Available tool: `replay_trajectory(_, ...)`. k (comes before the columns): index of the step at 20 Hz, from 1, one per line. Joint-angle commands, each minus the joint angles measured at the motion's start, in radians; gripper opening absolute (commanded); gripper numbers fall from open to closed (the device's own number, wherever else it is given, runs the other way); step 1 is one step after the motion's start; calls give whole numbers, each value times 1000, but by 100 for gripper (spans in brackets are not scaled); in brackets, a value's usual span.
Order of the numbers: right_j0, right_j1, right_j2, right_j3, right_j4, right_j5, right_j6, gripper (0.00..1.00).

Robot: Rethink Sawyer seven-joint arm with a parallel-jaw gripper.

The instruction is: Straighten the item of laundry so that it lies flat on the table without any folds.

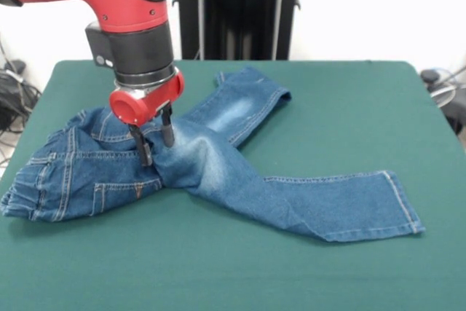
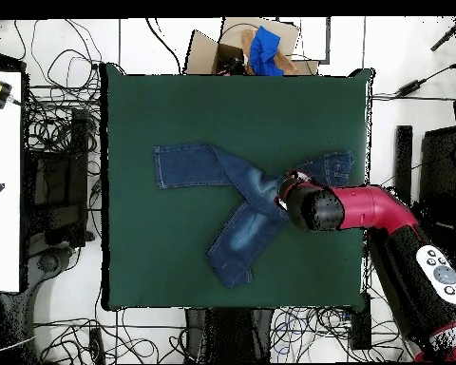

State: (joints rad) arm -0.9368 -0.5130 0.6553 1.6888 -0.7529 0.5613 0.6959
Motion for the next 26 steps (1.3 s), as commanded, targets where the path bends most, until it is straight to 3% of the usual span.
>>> replay_trajectory(1,-12,-105,-190,108,-32,220,16,100)
replay_trajectory(5,-1,-198,-212,163,-16,268,11,100)
replay_trajectory(11,14,-15,-212,72,-66,216,22,100)
replay_trajectory(15,14,23,-213,44,-68,208,6,100)
replay_trajectory(26,38,-61,-227,81,-51,221,13,100)
